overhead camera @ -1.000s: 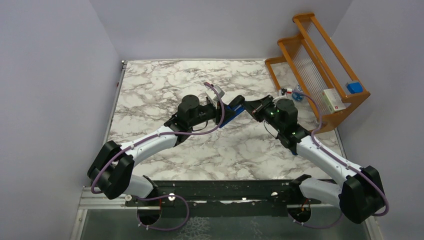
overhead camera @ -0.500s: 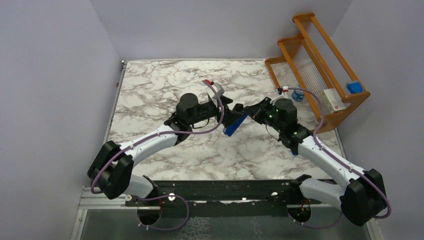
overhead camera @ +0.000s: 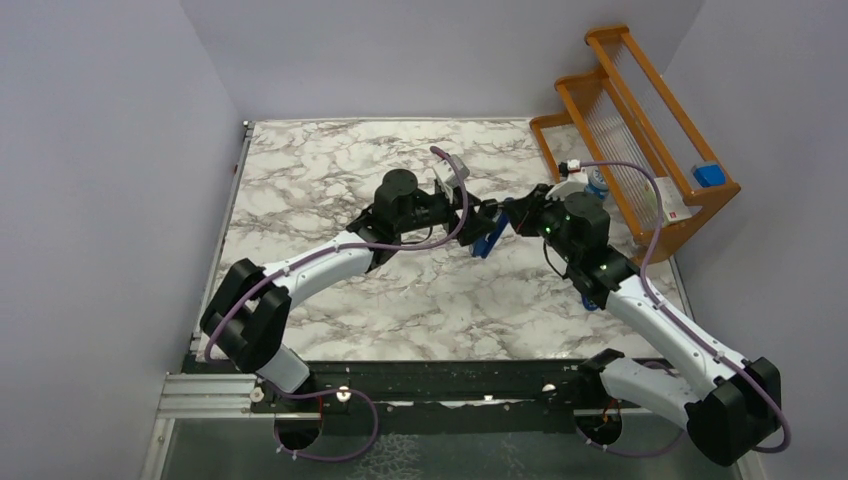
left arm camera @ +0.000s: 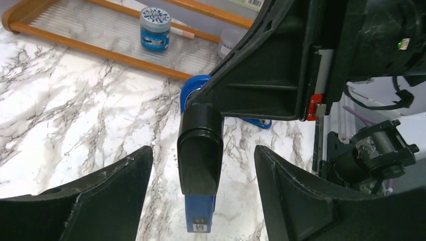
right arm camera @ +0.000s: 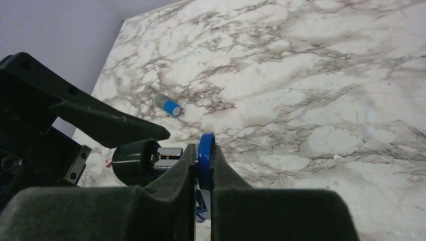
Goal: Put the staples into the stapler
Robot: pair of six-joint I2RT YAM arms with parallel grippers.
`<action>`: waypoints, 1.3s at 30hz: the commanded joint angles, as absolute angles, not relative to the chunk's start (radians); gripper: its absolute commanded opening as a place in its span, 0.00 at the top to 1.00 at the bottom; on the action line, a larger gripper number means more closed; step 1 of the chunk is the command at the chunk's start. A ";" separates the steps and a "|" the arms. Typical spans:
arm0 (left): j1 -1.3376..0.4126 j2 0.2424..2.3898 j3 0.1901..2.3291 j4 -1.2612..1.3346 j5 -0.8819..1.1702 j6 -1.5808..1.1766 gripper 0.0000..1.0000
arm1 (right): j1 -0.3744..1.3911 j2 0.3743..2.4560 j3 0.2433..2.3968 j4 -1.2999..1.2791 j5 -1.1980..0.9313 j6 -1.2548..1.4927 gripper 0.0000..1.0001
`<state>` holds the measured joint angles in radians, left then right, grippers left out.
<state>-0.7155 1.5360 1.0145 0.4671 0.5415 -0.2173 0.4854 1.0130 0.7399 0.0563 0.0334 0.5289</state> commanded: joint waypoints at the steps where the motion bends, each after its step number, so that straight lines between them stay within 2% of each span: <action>1: -0.729 1.555 1.065 0.430 0.543 -0.225 0.25 | 0.492 0.981 0.779 0.080 0.085 0.481 0.99; 5: -0.755 1.560 1.077 0.428 0.416 -0.285 0.27 | 0.493 0.975 0.767 0.081 0.144 0.482 0.99; 11: -0.822 1.525 1.102 0.396 0.136 -0.470 0.19 | 0.494 0.996 0.773 0.038 0.325 0.460 0.99; 16: -0.840 1.611 1.313 0.163 0.043 -0.635 0.31 | 0.493 1.010 0.760 0.055 0.409 0.417 0.99; 20: -0.880 1.672 1.431 0.042 -0.081 -0.623 0.32 | 0.493 1.003 0.748 0.087 0.427 0.414 0.99; 28: -0.909 1.829 1.643 -0.194 -0.116 -0.621 0.28 | 0.493 1.022 0.759 0.117 0.403 0.418 0.99; 32: -0.913 1.837 1.646 -0.221 -0.159 -0.630 0.24 | 0.493 1.023 0.758 0.127 0.398 0.425 0.99; 39: -0.913 1.813 1.614 -0.228 -0.218 -0.642 0.24 | 0.493 1.026 0.762 0.131 0.387 0.439 0.99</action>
<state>-0.9070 1.8420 1.6127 -0.2012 -0.1589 -0.6315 0.4900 1.0294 0.7380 0.0219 0.3779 0.4175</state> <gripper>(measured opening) 0.761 0.093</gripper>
